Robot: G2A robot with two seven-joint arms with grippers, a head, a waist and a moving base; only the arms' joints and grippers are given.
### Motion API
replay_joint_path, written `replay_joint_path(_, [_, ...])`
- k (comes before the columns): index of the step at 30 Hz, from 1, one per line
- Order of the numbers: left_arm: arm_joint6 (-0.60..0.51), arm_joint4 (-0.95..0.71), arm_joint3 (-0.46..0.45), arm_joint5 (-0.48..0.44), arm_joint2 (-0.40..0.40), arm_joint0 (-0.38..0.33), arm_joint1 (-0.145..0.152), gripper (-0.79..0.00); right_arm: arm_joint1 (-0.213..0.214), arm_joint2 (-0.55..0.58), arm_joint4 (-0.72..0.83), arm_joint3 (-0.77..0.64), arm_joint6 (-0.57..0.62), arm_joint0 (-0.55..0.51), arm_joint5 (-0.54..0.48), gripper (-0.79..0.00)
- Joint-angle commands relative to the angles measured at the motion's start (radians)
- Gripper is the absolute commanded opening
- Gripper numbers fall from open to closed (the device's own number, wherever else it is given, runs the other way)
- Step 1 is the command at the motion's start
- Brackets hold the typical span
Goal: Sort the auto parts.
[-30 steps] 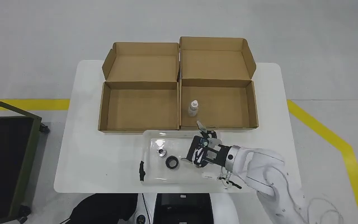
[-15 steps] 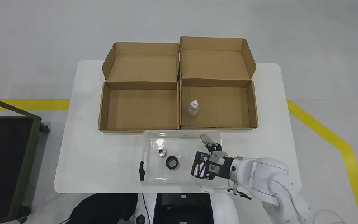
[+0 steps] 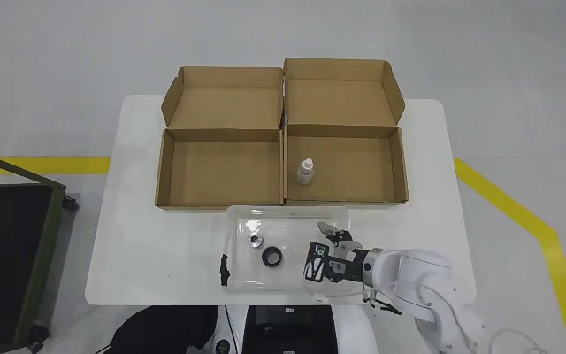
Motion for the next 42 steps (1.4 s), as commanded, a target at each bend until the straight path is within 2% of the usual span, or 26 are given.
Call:
replay_joint_path(1, [0.000,0.000,0.000,0.000,0.000,0.000,0.000,0.000,0.001,-0.012,0.001,0.012,0.011,0.008,-0.010,-0.206])
replay_joint_path(14, [0.000,0.000,0.000,0.000,0.000,0.000,0.000,0.000,0.005,-0.083,0.032,0.084,0.096,0.081,-0.041,-0.320])
replay_joint_path(21, [0.000,0.000,0.000,0.000,0.000,0.000,0.000,0.000,0.007,-0.114,0.068,0.116,0.147,0.118,-0.056,-0.453])
replay_joint_path(25, [0.000,0.000,0.000,0.000,0.000,0.000,0.000,0.000,0.011,-0.134,0.078,0.131,0.154,0.132,-0.050,-0.619])
replay_joint_path(26, [0.000,0.000,0.000,0.000,0.000,0.000,0.000,0.000,0.013,-0.140,0.080,0.133,0.155,0.136,-0.049,-0.723])
replay_joint_path(27, [0.000,0.000,0.000,0.000,0.000,0.000,0.000,0.000,0.014,-0.144,0.080,0.134,0.154,0.138,-0.050,-0.785])
replay_joint_path(36, [0.000,0.000,0.000,0.000,0.000,0.000,0.000,0.000,0.031,-0.139,0.127,0.061,0.155,0.151,-0.047,-0.785])
replay_joint_path(42, [0.000,0.000,0.000,0.000,0.000,0.000,0.000,0.000,0.037,-0.110,0.141,0.007,0.103,0.148,-0.009,-0.785])
